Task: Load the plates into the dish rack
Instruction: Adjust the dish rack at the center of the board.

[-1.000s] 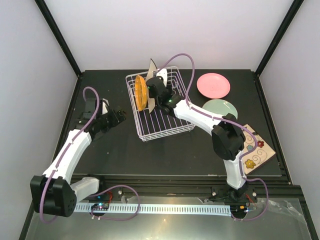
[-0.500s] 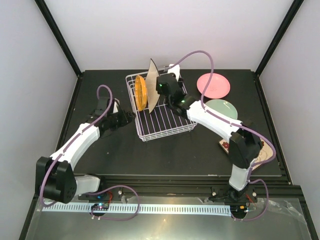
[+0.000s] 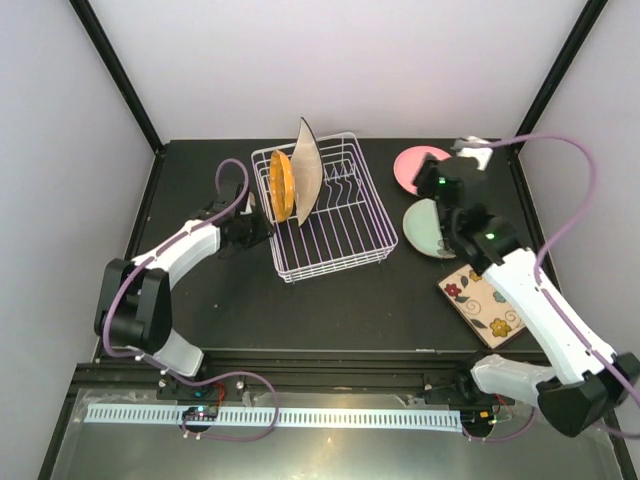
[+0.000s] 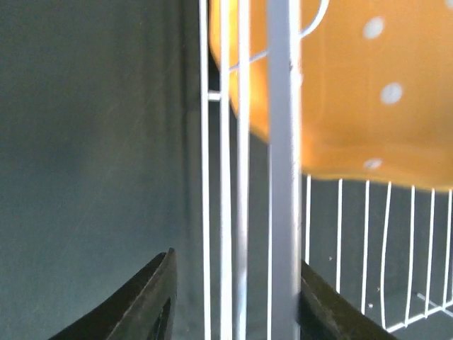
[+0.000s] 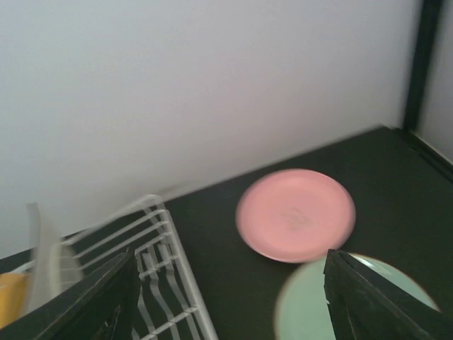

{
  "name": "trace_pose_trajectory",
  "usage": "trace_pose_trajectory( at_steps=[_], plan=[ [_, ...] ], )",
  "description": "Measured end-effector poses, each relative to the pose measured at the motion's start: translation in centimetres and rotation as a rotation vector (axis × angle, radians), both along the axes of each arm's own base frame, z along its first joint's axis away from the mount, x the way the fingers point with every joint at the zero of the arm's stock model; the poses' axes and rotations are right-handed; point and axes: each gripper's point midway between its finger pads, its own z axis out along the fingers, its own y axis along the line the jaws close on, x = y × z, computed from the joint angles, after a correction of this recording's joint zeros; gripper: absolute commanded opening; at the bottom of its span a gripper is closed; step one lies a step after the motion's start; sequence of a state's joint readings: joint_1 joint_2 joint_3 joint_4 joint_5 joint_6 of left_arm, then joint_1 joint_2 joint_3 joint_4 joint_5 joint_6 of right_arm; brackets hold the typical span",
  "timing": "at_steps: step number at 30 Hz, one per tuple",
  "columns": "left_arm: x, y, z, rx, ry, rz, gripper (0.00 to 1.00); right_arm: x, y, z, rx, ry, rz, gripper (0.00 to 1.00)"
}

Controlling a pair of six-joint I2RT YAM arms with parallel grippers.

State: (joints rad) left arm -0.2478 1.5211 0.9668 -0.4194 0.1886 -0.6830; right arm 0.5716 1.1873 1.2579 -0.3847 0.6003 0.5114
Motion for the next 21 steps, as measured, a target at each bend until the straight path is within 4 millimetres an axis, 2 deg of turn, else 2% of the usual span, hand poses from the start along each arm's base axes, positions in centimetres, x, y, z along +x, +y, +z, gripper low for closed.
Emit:
trace_pose_trajectory(
  at_steps=[3, 6, 10, 13, 21],
  plan=[
    [1.5, -0.4, 0.2, 0.009, -0.009, -0.002, 0.25, -1.1, -5.1, -2.1, 0.03, 0.078, -0.092, 0.72],
    [2.9, -0.6, 0.4, 0.025, -0.017, -0.002, 0.17, -2.9, -8.2, -6.0, 0.024, 0.199, -0.146, 0.72],
    [4.6, -0.4, 0.6, 0.069, -0.02, -0.001, 0.1, -4.9, -9.2, -8.8, 0.021, 0.292, -0.15, 0.72],
    [5.3, -0.1, 0.8, 0.105, -0.023, -0.008, 0.02, -5.6, -9.5, -8.9, 0.027, 0.303, -0.15, 0.73],
    [5.5, 1.2, 0.7, 0.168, 0.007, -0.017, 0.02, -6.1, -9.6, -9.1, 0.031, 0.321, -0.143, 0.73]
  ],
)
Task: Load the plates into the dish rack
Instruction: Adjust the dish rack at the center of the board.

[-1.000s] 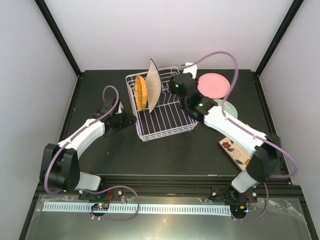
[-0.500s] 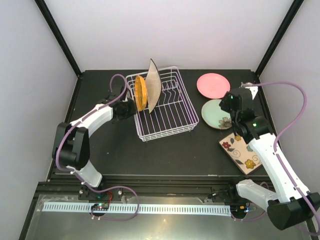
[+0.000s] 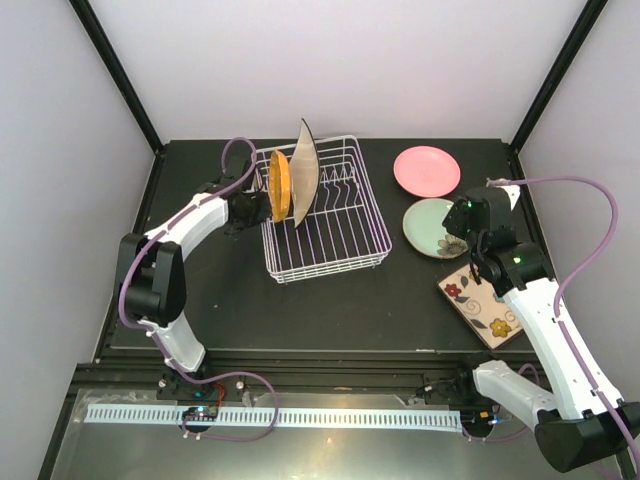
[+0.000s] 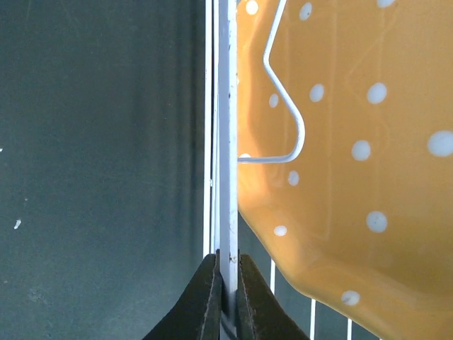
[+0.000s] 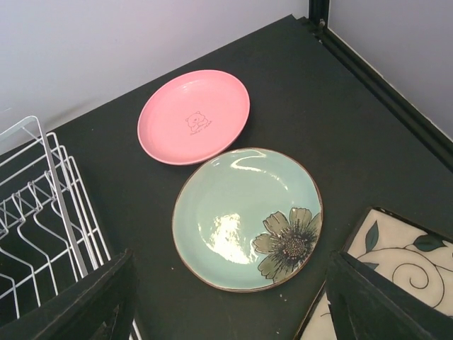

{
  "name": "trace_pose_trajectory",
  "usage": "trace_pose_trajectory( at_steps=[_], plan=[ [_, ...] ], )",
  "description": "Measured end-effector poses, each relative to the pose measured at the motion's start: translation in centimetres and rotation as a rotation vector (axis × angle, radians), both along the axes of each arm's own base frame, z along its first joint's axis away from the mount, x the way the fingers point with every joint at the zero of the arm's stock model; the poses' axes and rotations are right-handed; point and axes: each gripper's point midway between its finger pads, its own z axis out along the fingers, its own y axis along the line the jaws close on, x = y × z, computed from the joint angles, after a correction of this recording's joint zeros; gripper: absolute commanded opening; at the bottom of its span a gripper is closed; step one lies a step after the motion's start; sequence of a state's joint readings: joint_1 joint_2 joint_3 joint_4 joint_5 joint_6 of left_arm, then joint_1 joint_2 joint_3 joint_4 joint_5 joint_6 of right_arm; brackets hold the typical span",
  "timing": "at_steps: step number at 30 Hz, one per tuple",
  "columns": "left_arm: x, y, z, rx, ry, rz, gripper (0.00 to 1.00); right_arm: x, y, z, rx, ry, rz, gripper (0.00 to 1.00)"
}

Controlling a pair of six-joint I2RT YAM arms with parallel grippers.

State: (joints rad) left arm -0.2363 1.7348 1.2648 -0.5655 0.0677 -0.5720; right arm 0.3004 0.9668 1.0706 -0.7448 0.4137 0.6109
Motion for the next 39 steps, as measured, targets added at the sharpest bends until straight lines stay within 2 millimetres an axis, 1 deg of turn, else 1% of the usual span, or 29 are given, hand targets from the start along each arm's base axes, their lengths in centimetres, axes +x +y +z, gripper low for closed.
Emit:
trace_pose_trajectory(
  at_steps=[7, 11, 15, 17, 19, 25, 27, 29, 30, 32, 34, 37, 39],
  plan=[
    [0.2, 0.5, -0.1, 0.009, 0.001, -0.01, 0.02, 0.0, 0.0, -0.1, 0.002, 0.005, 0.002, 0.73],
    [1.0, 1.4, 0.0, 0.004, 0.003, -0.007, 0.02, -0.1, -0.2, -0.4, 0.002, 0.014, -0.003, 0.73],
    [2.3, 2.9, 0.0, -0.012, -0.006, 0.005, 0.02, -0.3, -0.6, -2.1, 0.02, 0.054, -0.007, 0.73],
    [2.6, 3.8, 0.1, -0.022, -0.013, 0.02, 0.02, -0.5, -0.9, -3.3, 0.035, 0.085, -0.012, 0.73],
    [2.8, 4.8, 0.1, -0.027, -0.016, 0.043, 0.02, -0.7, -1.2, -4.1, 0.052, 0.106, -0.017, 0.73],
    [3.3, 7.6, 0.1, -0.023, -0.021, 0.109, 0.03, -0.7, -1.5, -4.4, 0.088, 0.118, -0.019, 0.73],
    [3.3, 8.2, 0.1, -0.02, -0.022, 0.123, 0.07, -0.7, -1.5, -4.5, 0.095, 0.121, -0.017, 0.73],
    [3.4, 8.4, 0.0, -0.02, -0.02, 0.129, 0.15, -0.6, -1.4, -4.6, 0.102, 0.126, -0.012, 0.73],
    [3.5, 8.5, 0.1, -0.021, -0.017, 0.132, 0.22, -0.6, -1.3, -4.7, 0.104, 0.129, -0.01, 0.73],
    [4.0, 8.8, 0.0, -0.015, -0.019, 0.141, 0.43, -0.5, -1.3, -4.9, 0.107, 0.135, -0.007, 0.73],
    [4.2, 9.4, -0.2, -0.007, -0.016, 0.156, 0.56, -0.4, -1.2, -5.0, 0.109, 0.14, -0.005, 0.73],
    [4.2, 10.4, -0.2, 0.003, -0.017, 0.177, 0.67, -0.4, -1.1, -5.1, 0.113, 0.143, -0.002, 0.73],
    [4.3, 11.0, -0.1, 0.005, -0.019, 0.192, 0.72, -0.4, -1.2, -5.1, 0.116, 0.144, -0.001, 0.73]
  ],
)
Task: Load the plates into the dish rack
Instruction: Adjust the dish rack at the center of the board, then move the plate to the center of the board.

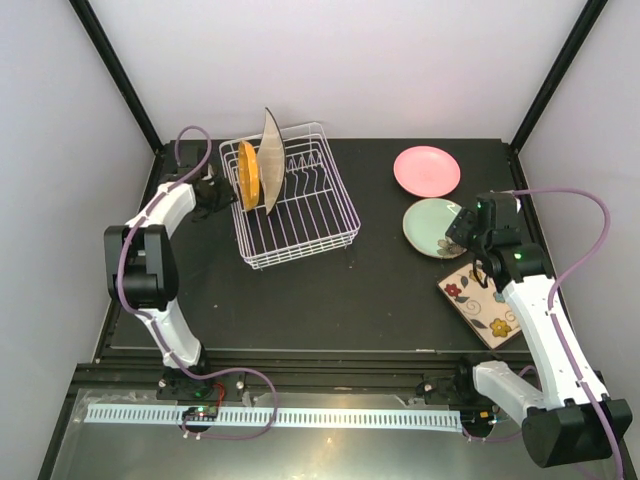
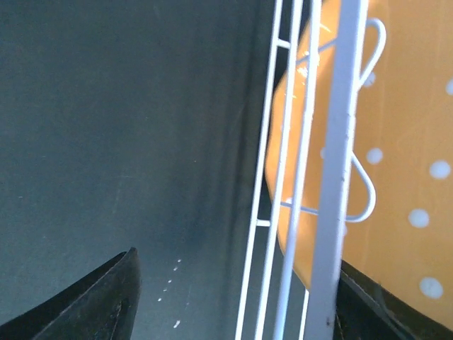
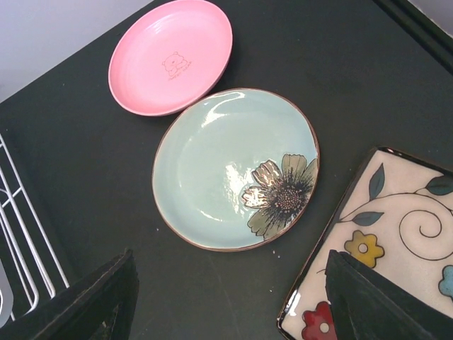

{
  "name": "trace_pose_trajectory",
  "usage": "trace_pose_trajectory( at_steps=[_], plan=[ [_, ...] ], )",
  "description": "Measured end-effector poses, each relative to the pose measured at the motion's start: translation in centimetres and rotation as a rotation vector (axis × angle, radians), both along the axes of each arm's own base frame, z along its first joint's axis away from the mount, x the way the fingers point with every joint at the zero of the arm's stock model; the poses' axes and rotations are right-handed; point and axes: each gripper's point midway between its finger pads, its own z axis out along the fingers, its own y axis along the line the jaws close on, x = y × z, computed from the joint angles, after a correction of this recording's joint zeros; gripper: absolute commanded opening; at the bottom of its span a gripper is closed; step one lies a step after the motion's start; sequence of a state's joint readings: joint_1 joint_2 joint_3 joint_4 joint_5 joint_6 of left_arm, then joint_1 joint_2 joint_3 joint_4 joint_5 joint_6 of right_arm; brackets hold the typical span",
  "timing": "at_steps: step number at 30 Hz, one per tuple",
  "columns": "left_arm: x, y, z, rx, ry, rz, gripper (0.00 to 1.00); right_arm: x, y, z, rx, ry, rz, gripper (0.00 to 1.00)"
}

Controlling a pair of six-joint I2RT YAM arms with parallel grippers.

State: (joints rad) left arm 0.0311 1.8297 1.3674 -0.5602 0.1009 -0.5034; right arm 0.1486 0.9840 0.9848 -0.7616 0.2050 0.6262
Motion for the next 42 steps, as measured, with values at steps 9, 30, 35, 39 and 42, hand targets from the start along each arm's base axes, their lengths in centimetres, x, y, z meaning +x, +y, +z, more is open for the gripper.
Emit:
trace_pose_trajectory(
  at_steps=[9, 30, 35, 39, 42],
  plan=[
    [-1.6, 2.1, 5.9, 0.008, -0.1, 0.028, 0.77, 0.4, -0.7, -0.7, 0.028, 0.027, 0.006, 0.73],
    [-20.8, -31.7, 6.3, -0.236, -0.089, -0.793, 0.77, -1.3, -3.4, -4.3, 0.181, 0.178, 0.04, 0.72],
    [-19.2, -34.8, 7.5, -0.274, -0.103, -0.828, 0.77, -2.7, -4.9, -8.0, 0.14, 0.368, -0.037, 0.77],
    [-18.2, -36.1, 9.9, -0.288, -0.162, -0.869, 0.78, -2.9, -6.9, -7.4, 0.119, 0.438, -0.172, 0.8],
    [-18.4, -35.3, 10.3, -0.271, -0.173, -0.883, 0.78, -0.9, -8.5, -6.0, 0.116, 0.474, -0.291, 0.79]
  ],
)
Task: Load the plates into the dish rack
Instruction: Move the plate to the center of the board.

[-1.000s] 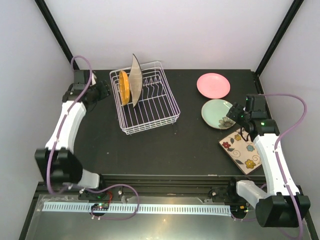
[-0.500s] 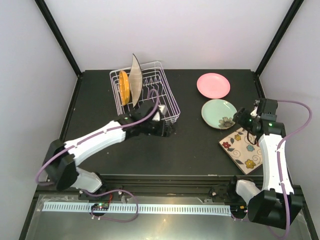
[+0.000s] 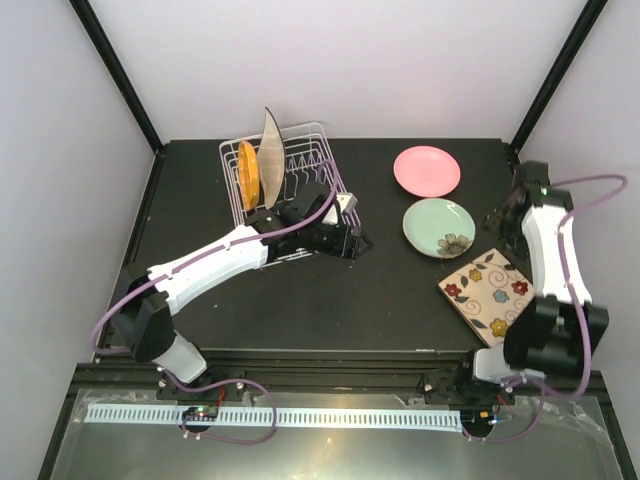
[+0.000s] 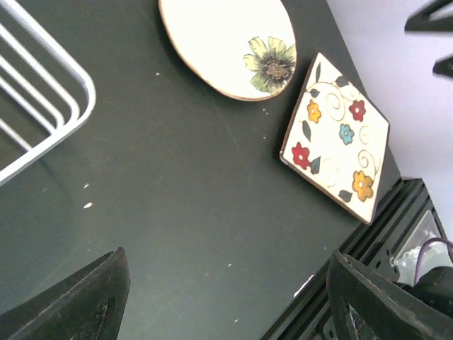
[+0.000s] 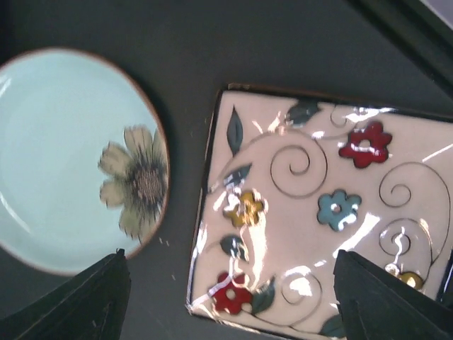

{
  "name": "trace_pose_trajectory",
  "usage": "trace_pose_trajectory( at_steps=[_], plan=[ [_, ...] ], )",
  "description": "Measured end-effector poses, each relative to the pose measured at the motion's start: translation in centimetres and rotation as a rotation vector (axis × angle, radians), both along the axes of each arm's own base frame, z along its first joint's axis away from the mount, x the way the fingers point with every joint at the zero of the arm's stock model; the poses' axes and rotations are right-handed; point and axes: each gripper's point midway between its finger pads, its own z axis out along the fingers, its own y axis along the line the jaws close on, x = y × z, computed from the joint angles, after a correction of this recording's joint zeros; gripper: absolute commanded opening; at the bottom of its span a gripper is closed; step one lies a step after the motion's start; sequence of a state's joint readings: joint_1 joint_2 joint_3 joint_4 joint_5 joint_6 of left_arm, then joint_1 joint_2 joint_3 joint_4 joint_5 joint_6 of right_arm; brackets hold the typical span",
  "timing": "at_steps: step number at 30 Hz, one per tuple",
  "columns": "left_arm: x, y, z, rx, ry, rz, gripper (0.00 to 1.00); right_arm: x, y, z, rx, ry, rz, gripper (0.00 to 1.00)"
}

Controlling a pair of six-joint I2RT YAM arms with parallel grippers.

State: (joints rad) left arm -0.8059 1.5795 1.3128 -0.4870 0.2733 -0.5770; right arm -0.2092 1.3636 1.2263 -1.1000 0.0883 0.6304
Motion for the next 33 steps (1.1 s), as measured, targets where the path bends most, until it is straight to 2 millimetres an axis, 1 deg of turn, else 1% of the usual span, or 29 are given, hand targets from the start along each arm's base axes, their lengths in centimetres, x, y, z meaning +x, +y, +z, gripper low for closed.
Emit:
trace_pose_trajectory(
  at_steps=[2, 3, 5, 7, 9, 10, 12, 14, 15, 16, 18, 19, 21, 23, 26, 33],
  plan=[
    [-0.3, 1.0, 0.1, 0.003, -0.01, 0.0, 0.79, 1.8, -0.9, 0.1, -0.007, 0.039, -0.049, 0.76],
    [-0.3, 1.6, 0.1, 0.005, -0.012, 0.006, 0.79, 2.8, -1.3, -0.2, -0.004, 0.068, -0.07, 0.77],
    [-0.1, 3.0, 0.1, 0.009, -0.019, 0.025, 0.79, 4.4, -1.7, -1.6, 0.016, 0.115, -0.084, 0.77],
    [0.3, 4.0, 0.0, 0.009, -0.025, 0.035, 0.79, 4.9, -1.4, -2.8, 0.061, 0.135, -0.076, 0.78],
    [0.8, 4.7, -0.1, 0.01, -0.027, 0.04, 0.79, 4.7, -0.8, -3.2, 0.109, 0.118, -0.065, 0.78],
    [1.0, 4.9, -0.2, 0.009, -0.027, 0.039, 0.79, 4.4, -0.6, -3.0, 0.13, 0.085, -0.063, 0.79],
    [1.1, 5.2, -0.5, 0.001, -0.021, 0.03, 0.79, 3.2, -0.8, -2.2, 0.15, 0.026, -0.078, 0.78],
    [1.1, 5.4, -0.8, -0.013, -0.01, 0.015, 0.79, 2.0, -1.7, -1.5, 0.152, -0.003, -0.102, 0.78],
    [1.1, 5.4, -0.9, -0.024, -0.005, 0.004, 0.79, 1.7, -2.2, -1.4, 0.15, -0.007, -0.113, 0.78],
    [1.1, 5.4, -1.0, -0.032, -0.001, -0.003, 0.79, 1.4, -2.8, -1.7, 0.15, -0.008, -0.126, 0.78],
    [1.1, 5.2, -1.1, -0.049, 0.006, -0.02, 0.79, 0.5, -3.9, -3.4, 0.164, 0.012, -0.159, 0.77],
    [1.2, 5.0, -1.1, -0.055, 0.009, -0.029, 0.79, -0.3, -4.3, -4.6, 0.183, 0.03, -0.182, 0.77],
    [1.3, 4.8, -1.4, -0.066, 0.018, -0.041, 0.79, -2.5, -5.2, -7.0, 0.227, 0.074, -0.256, 0.76],
    [1.3, 4.6, -1.8, -0.071, 0.029, -0.052, 0.8, -4.2, -6.1, -8.3, 0.258, 0.096, -0.321, 0.76],
    [1.4, 4.5, -2.1, -0.075, 0.039, -0.058, 0.79, -5.6, -7.8, -8.8, 0.267, 0.093, -0.4, 0.77],
    [1.6, 4.3, -2.9, -0.079, 0.062, -0.071, 0.79, -6.4, -10.3, -8.4, 0.215, 0.04, -0.482, 0.82]
  ],
)
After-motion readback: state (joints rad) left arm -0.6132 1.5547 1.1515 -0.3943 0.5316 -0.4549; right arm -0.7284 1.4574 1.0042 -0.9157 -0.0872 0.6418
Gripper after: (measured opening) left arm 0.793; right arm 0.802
